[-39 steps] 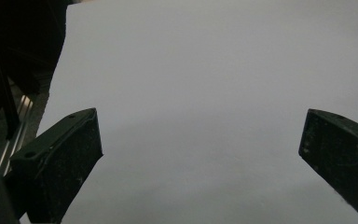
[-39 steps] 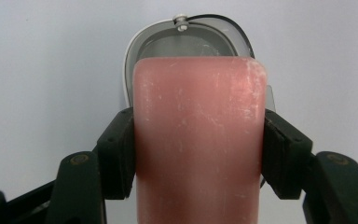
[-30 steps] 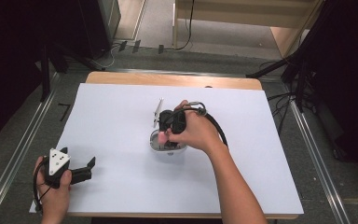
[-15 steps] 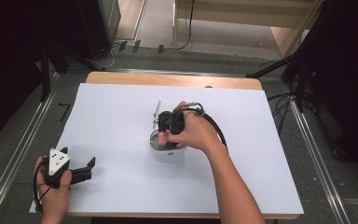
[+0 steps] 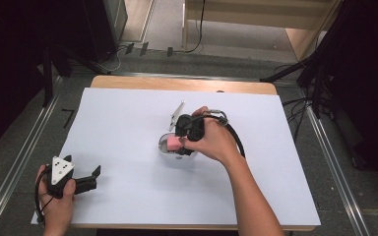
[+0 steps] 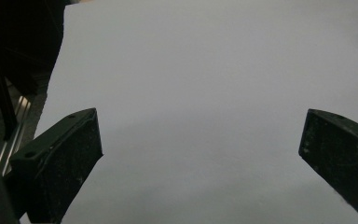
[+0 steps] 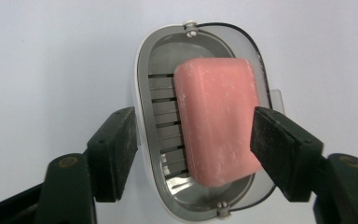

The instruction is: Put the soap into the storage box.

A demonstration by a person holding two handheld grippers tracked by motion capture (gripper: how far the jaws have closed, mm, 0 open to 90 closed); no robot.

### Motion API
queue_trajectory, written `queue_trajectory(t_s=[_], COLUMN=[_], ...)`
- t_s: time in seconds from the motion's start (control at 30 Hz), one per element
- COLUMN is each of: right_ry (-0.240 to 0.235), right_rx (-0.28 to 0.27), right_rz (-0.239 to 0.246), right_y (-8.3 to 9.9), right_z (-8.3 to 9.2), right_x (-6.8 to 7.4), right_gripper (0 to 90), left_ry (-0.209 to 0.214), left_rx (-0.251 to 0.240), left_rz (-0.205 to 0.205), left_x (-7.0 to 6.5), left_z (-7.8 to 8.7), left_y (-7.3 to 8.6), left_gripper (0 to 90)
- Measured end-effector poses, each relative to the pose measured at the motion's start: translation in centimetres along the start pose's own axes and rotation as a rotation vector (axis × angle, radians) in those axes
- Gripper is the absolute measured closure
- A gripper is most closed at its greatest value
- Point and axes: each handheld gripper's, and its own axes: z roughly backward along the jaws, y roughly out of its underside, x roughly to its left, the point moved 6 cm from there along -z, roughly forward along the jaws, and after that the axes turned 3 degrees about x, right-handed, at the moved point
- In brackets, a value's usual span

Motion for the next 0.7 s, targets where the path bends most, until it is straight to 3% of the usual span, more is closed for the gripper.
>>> queue_trajectory(t_s=[0.17,0.33,0.4,0.53,0.63,0.7], right_ry=[0.076,0.104,0.122,0.148,0.203,0.187], right_rx=[-0.064,-0.12,-0.151,-0.154,-0.173,-0.186], right_rz=[-0.088,-0.138,-0.176,-0.212,-0.241,-0.258], right_y=[1.9,3.2,4.0,5.1,6.1,6.6], right_z=[0.6,0.9,0.9,0.7,0.6,0.6], right_x=[0.1,0.4,0.7,1.1,1.2,1.4], right_gripper=[14.5,11.5,1.5,0.0,0.0,0.0], left_ry=[0.004,0.01,0.004,-0.009,-0.015,-0.014], left_rx=[0.003,0.003,0.009,0.026,0.029,0.028], left_rz=[0.001,0.002,-0.009,-0.025,-0.044,-0.052], left_x=[0.0,0.0,-0.1,-0.2,-0.4,-0.5], left_z=[0.0,0.0,-0.1,-0.2,-0.3,-0.2], left_y=[0.0,0.0,0.0,0.1,0.1,0.1], left_gripper=[0.0,0.0,0.0,0.0,3.0,3.7])
